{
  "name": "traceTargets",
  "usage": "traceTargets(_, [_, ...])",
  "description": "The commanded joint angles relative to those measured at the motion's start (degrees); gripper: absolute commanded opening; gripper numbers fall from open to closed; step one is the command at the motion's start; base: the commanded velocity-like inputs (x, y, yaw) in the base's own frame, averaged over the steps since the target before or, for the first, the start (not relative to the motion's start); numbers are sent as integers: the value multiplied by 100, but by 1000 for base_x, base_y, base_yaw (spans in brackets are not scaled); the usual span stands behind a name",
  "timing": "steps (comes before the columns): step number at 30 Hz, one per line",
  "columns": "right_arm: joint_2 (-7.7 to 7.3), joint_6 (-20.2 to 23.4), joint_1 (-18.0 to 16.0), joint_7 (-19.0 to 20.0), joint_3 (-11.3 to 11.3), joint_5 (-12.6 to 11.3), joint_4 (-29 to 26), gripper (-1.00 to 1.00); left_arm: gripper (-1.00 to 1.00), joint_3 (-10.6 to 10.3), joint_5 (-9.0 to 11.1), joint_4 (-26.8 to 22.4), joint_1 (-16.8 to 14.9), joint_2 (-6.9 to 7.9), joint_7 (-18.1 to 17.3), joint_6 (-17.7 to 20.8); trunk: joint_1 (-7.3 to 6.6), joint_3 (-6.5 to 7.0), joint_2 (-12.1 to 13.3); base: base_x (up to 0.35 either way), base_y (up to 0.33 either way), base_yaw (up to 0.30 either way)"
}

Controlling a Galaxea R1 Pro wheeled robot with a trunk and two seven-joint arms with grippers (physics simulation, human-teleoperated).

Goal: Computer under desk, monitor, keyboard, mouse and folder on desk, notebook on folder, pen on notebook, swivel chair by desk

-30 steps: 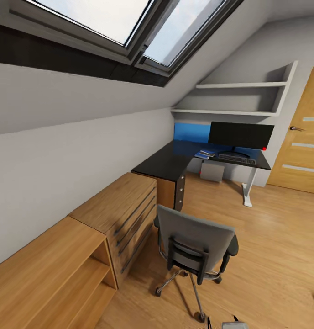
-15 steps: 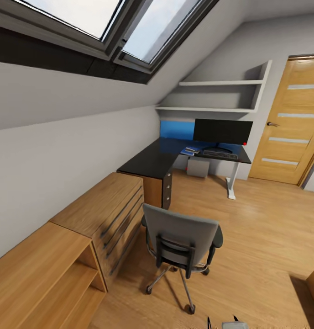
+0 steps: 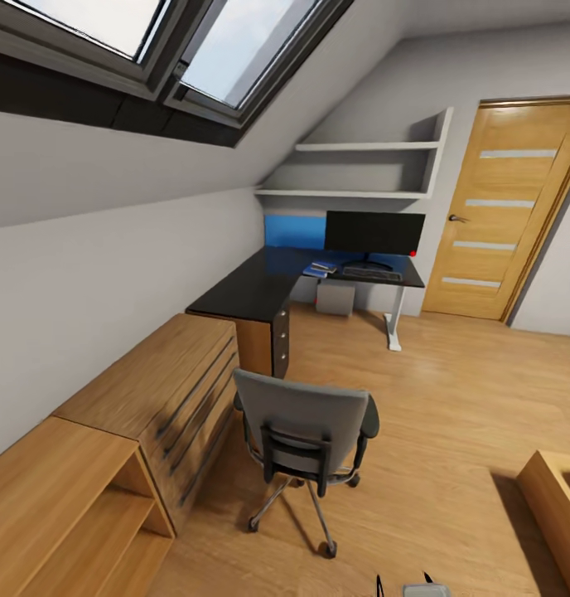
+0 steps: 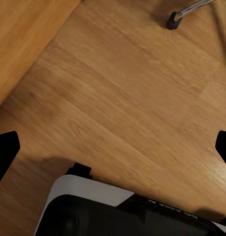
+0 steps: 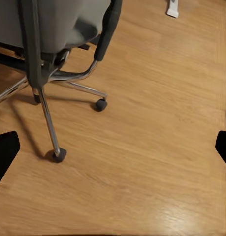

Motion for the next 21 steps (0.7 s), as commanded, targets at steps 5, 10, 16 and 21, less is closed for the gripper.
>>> traceTargets(5, [1,3,-4,-52,48,-4,-2,100,100,-36,28,-1,-3,0,37,-19,2,-18,-8,0,0,-237])
traceTargets(10, [1,3,-4,-52,48,-1,-2,100,100,-36,28,-1,-3,1,37,-19,2,-20,-8,0,19,-249])
traceTargets(16, [1,2,-4,-52,48,0,19,100,100,-36,28,-1,-3,-6,36,-19,2,-20,-8,0,145,-256])
traceTargets(21, [1,2,-4,-52,48,0,30,100,100,-36,28,-1,-4,-7,38,-19,2,-20,-8,0,276,-259])
